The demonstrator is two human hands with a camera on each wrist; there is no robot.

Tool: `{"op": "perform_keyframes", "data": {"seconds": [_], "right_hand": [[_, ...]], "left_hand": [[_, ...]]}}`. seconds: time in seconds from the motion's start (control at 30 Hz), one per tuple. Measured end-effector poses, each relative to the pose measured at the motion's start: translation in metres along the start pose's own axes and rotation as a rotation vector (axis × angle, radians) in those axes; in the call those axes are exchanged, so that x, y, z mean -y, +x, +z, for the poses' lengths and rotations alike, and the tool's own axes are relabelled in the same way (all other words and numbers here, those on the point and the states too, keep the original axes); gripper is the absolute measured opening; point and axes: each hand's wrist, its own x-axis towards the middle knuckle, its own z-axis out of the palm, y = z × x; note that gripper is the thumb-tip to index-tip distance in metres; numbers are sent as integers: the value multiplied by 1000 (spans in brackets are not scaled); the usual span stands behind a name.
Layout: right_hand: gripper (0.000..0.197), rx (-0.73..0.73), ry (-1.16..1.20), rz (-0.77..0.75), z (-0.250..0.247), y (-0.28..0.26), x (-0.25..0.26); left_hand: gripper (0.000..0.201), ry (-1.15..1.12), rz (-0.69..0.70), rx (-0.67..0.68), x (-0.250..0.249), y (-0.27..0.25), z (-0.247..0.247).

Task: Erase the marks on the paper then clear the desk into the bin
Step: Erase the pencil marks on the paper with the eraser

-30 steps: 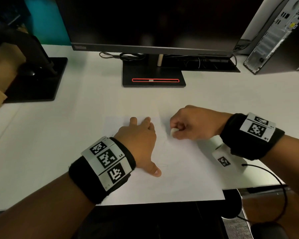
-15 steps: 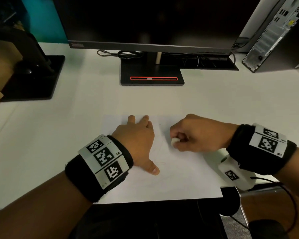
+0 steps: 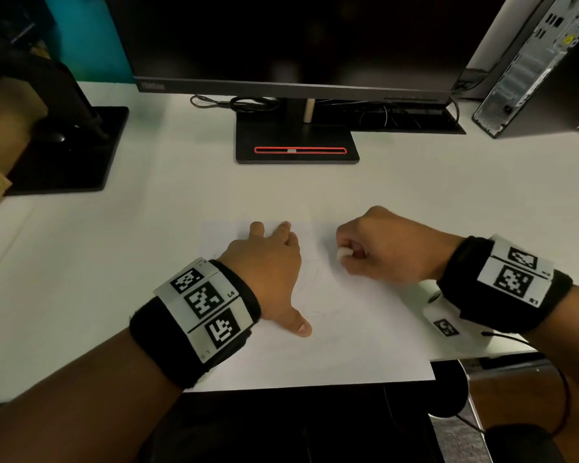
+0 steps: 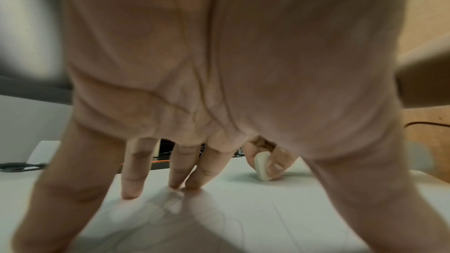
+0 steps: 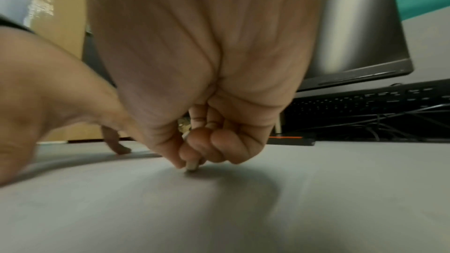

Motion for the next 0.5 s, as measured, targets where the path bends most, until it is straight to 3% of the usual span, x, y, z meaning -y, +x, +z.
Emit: {"op": "perform_keyframes", "data": {"seconds": [0.1,0.27,0.4,0.5], "right_hand": [[20,101,51,-136,9,-6,21],[22,-3,2,-24,-1,5,1],[21,111,67,-152,10,-5,23],[21,97,44,-86,3,0,13]], "left_hand": [[134,-2,8,-7,0,2,1],[135,3,8,23,0,3,-1],[135,8,12,14,1,4,0],[135,9,9,18,1,4,0]]}}
